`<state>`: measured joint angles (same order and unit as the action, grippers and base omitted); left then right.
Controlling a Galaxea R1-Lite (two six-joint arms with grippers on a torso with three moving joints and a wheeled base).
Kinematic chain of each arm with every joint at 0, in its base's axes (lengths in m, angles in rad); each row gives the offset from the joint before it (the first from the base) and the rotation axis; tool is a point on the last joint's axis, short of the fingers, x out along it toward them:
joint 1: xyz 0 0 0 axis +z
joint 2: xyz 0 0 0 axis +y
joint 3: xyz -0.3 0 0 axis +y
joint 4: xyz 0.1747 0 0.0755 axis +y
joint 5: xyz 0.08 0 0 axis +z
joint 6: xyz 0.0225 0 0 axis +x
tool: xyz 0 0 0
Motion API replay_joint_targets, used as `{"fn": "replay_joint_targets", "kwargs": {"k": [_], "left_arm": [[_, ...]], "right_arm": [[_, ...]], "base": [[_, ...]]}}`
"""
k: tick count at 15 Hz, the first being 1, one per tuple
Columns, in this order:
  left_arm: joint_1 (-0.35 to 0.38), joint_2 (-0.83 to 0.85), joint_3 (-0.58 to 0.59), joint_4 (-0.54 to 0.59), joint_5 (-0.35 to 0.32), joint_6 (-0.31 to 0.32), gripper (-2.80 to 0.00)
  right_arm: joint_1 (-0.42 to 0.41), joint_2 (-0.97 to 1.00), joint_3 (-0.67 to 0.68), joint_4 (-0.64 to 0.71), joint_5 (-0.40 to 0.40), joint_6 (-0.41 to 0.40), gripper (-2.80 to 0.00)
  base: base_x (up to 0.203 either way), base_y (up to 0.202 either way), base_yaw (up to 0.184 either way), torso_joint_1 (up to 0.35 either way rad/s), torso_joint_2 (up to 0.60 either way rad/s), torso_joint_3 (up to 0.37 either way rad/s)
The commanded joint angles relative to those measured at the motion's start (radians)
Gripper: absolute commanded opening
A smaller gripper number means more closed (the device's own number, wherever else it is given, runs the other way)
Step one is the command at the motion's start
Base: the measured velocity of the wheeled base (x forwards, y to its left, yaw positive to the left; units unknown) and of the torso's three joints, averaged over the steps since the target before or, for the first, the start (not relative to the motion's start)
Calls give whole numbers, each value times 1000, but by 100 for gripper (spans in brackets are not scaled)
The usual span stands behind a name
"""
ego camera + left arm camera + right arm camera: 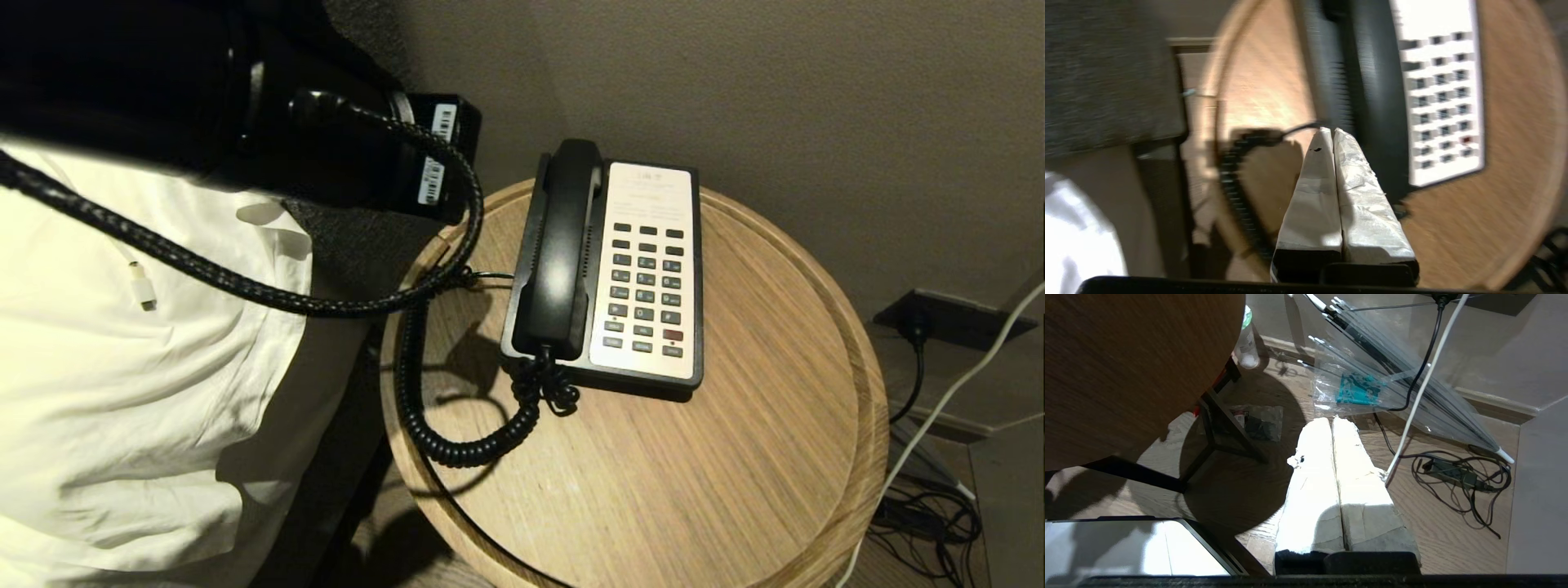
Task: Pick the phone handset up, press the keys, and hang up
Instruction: Pick up the desk phone handset
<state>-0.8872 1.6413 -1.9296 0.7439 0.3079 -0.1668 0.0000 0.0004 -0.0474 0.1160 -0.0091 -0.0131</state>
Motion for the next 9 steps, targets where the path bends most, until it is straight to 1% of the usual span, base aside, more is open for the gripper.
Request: {"fn": "replay_joint_targets", "kwargs": {"k": [1, 2, 3, 4, 5, 9], "left_arm": [[-52, 5, 0, -17, 3, -5, -280], [-64, 8, 0, -57, 3, -7, -280], [-67, 26, 0, -80, 17, -12, -280], [-70, 36, 0, -89, 41, -13, -280], [-72, 47, 0, -91, 50, -13, -280], [-85, 80, 1, -85, 51, -4, -280]], "right_arm": [[0, -2, 0, 1, 0, -1, -280], [0, -3, 0, 1, 0, -1, -280], [0, -2, 0, 1, 0, -1, -280], [2, -2, 0, 1, 0, -1, -280], [0, -2, 0, 1, 0, -1, -280], [1, -2, 0, 1, 0, -1, -280]], "base": [[0, 0, 0, 0, 0, 0], [0, 0, 0, 0, 0, 0], [0, 0, 0, 0, 0, 0], [0, 0, 0, 0, 0, 0], [0, 0, 0, 0, 0, 0], [0, 0, 0, 0, 0, 0]]}}
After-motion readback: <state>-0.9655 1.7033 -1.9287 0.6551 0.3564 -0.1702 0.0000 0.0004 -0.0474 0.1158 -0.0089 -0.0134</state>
